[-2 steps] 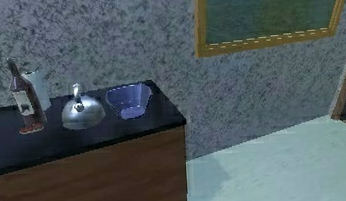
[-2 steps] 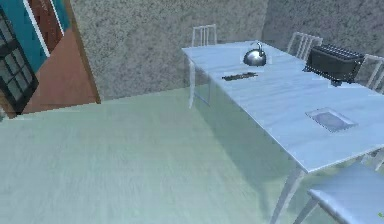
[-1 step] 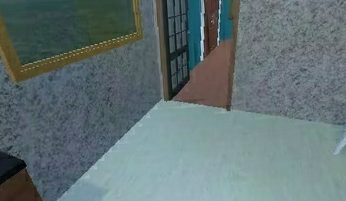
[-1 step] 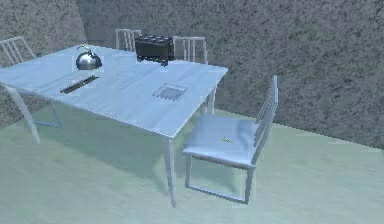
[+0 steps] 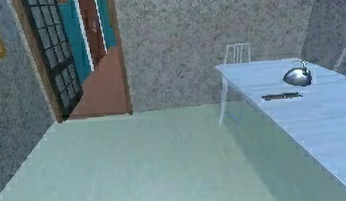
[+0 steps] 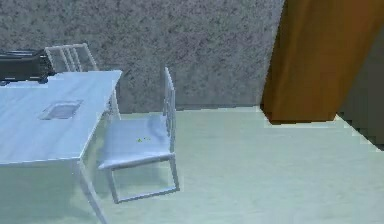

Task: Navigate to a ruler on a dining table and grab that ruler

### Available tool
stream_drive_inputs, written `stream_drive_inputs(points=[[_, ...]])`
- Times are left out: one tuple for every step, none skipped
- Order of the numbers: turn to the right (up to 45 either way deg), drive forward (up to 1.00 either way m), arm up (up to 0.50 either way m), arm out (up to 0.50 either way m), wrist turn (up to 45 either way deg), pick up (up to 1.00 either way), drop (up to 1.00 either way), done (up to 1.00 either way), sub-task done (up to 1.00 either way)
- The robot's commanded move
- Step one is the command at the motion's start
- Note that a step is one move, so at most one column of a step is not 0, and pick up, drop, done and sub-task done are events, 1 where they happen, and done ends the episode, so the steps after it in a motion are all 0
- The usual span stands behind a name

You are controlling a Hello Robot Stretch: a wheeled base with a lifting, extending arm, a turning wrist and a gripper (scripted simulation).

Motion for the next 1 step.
stream_drive_inputs(points=[[0.0, 0.6, 0.0, 0.0, 0.0, 0.0, 0.0, 0.0, 0.0]])
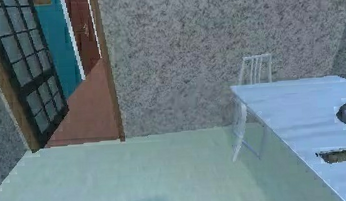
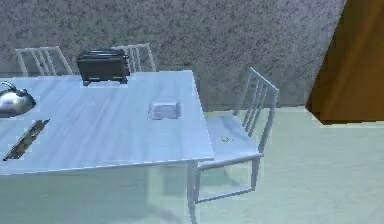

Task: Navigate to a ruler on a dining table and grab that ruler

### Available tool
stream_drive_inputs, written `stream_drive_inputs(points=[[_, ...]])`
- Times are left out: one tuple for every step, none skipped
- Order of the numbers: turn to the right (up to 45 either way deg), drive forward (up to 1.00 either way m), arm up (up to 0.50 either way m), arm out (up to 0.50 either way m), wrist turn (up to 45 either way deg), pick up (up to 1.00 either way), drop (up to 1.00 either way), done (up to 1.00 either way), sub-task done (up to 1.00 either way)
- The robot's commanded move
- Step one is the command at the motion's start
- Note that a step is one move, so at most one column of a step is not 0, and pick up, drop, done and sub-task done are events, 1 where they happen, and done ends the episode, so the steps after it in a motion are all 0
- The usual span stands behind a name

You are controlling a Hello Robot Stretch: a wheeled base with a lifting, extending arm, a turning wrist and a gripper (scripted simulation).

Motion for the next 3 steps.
stream_drive_inputs(points=[[-36.0, 0.0, 0.0, 0.0, 0.0, 0.0, 0.0, 0.0, 0.0], [45.0, 0.0, 0.0, 0.0, 0.0, 0.0, 0.0, 0.0, 0.0], [39.0, 0.0, 0.0, 0.0, 0.0, 0.0, 0.0, 0.0, 0.0]])
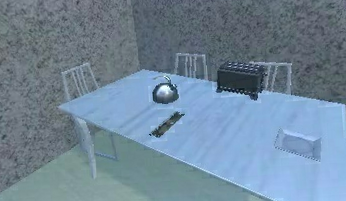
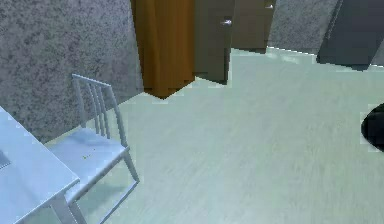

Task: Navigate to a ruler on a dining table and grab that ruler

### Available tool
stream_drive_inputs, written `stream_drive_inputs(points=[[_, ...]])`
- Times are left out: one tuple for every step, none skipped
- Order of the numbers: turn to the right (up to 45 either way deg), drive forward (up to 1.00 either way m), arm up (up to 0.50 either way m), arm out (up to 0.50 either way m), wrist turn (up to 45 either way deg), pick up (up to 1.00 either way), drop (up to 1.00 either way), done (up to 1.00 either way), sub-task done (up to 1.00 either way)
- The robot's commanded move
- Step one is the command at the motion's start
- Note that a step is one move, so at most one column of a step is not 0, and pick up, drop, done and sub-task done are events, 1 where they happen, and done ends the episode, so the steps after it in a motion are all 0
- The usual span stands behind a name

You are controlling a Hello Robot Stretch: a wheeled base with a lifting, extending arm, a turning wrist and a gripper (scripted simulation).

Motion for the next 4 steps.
stream_drive_inputs(points=[[0.0, 0.4, 0.0, 0.0, 0.0, 0.0, 0.0, 0.0, 0.0], [-45.0, 0.0, 0.0, 0.0, 0.0, 0.0, 0.0, 0.0, 0.0], [-36.0, 0.0, 0.0, 0.0, 0.0, 0.0, 0.0, 0.0, 0.0], [0.0, 0.0, 0.5, 0.0, 0.0, 0.0, 0.0, 0.0, 0.0]])
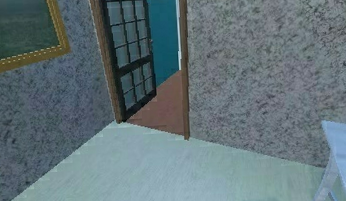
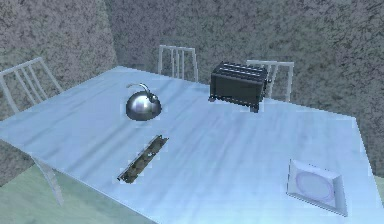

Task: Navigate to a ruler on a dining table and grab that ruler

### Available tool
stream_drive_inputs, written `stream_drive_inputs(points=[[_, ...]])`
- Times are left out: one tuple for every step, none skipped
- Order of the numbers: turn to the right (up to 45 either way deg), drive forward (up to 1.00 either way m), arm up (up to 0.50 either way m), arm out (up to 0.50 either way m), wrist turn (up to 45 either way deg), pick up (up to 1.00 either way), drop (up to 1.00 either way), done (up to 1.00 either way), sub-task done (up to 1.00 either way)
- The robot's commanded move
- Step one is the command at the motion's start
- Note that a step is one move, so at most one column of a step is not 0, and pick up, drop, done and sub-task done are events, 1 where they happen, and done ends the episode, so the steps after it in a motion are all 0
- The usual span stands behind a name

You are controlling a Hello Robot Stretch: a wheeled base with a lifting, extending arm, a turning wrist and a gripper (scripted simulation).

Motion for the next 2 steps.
stream_drive_inputs(points=[[0.0, 0.0, 0.36, 0.0, 0.0, 0.0, 0.0, 0.0, 0.0], [0.0, 0.0, 0.0, 0.38, 0.0, 0.0, 0.0, 0.0, 0.0]])
